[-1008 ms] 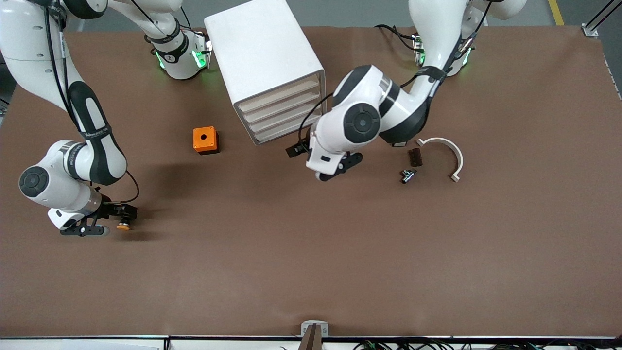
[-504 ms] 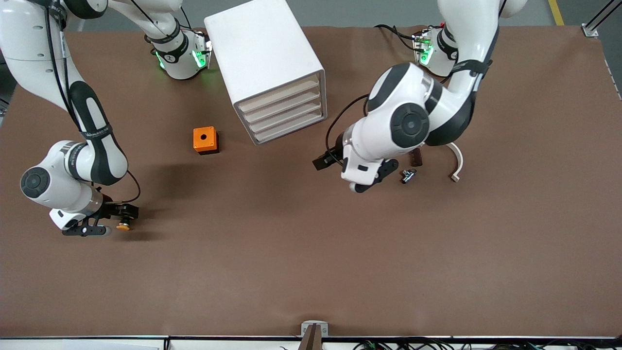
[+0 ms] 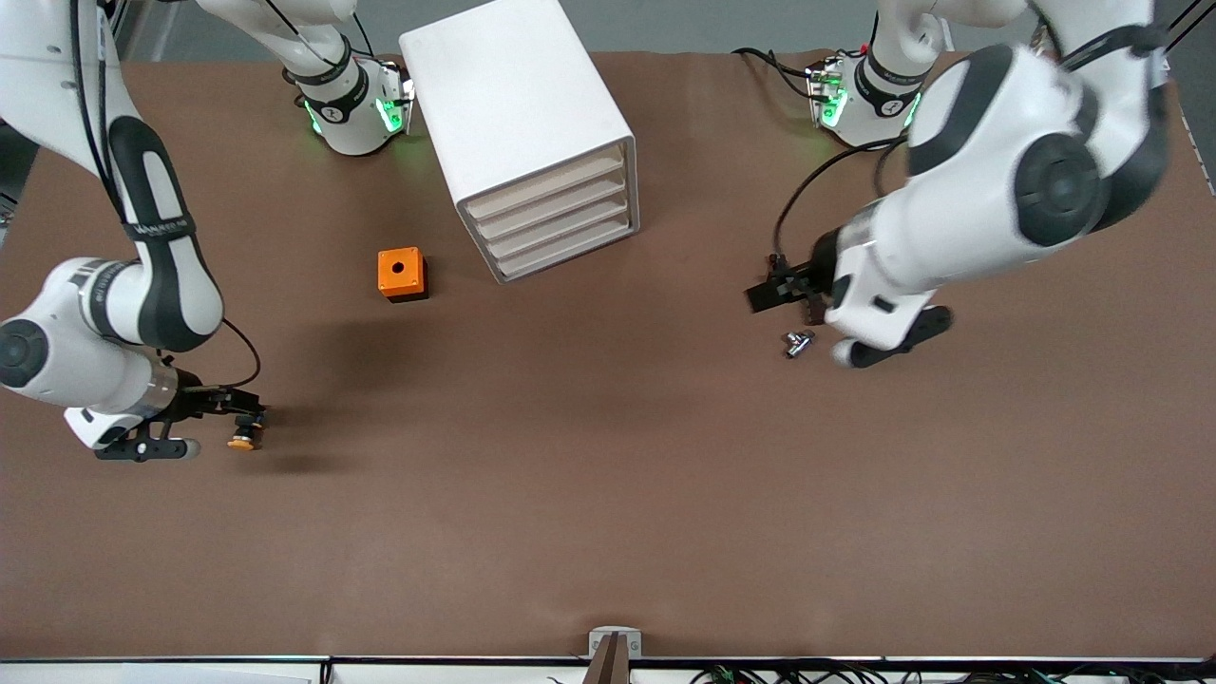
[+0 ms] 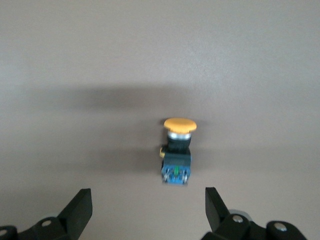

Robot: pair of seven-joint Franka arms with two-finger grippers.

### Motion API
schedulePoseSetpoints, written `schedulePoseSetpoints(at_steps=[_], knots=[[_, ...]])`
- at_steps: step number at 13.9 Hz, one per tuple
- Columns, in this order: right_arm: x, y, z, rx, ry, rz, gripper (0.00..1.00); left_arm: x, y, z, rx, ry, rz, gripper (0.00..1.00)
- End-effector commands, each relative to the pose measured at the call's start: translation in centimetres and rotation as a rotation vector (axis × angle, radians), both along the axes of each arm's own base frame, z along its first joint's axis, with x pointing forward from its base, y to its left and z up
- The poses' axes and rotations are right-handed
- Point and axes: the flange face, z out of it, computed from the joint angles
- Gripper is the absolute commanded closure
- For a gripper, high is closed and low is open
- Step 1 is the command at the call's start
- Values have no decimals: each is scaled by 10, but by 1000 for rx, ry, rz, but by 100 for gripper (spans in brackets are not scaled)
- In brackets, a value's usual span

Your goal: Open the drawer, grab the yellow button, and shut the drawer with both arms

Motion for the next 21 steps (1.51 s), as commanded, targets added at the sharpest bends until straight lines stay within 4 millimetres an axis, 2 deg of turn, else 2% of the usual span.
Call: schedulePoseSetpoints(at_steps=[1, 4, 7, 10, 12, 13, 15, 17, 20, 21], knots=[[7, 7, 74, 10, 44, -10, 0, -18, 53, 27, 37, 3, -136, 1], [13, 7, 128, 15, 58, -7, 0, -38, 110, 34, 71, -7, -226, 1], [3, 9, 171, 13, 21, -9, 0, -48, 162, 29, 89, -11, -266, 1], [-14, 9, 210, 15, 12, -9, 0, -60, 201, 25, 104, -75, -288, 1], [-25, 11, 225, 17, 36, -6, 0, -67, 218, 20, 104, -116, -278, 1], [-33, 9, 238, 22, 48, -10, 0, -69, 227, 20, 103, -132, -272, 1], [-41, 5, 257, 17, 73, -12, 0, -73, 233, 16, 105, -158, -301, 1], [-43, 7, 262, 14, 83, -9, 0, -74, 248, 14, 114, -183, -294, 1], [-42, 13, 263, 14, 78, 0, 0, -71, 249, 16, 133, -212, -294, 1], [-42, 14, 263, 11, 79, 7, 0, -73, 243, 22, 141, -228, -307, 1]])
